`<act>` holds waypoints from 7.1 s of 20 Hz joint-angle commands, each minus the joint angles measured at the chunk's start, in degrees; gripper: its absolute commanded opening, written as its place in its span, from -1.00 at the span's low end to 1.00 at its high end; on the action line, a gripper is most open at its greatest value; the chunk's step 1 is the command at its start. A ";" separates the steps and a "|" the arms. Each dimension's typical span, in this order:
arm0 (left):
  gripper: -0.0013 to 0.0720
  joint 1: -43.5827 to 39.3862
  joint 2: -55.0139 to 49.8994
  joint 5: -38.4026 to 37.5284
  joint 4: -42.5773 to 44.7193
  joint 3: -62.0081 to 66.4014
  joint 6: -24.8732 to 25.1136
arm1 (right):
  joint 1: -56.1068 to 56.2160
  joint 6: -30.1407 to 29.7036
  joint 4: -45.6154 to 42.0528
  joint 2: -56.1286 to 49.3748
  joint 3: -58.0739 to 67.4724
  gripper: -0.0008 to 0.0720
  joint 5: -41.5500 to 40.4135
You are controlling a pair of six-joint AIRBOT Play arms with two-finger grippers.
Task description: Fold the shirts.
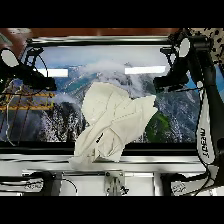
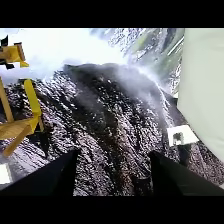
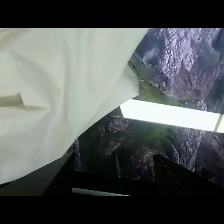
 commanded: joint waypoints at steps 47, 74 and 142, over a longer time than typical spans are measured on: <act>1.00 -17.55 41.99 3.21 -6.58 -56.81 -10.73 | 9.66 1.70 11.87 27.26 -39.41 0.87 -18.29; -0.80 -44.61 42.25 28.61 -8.15 -69.16 -11.61 | 28.09 0.24 10.97 10.47 -41.38 0.92 -25.20; 0.13 -14.01 12.68 -12.79 3.19 4.20 -5.27 | 29.59 5.86 -12.28 7.19 3.21 -0.74 -7.52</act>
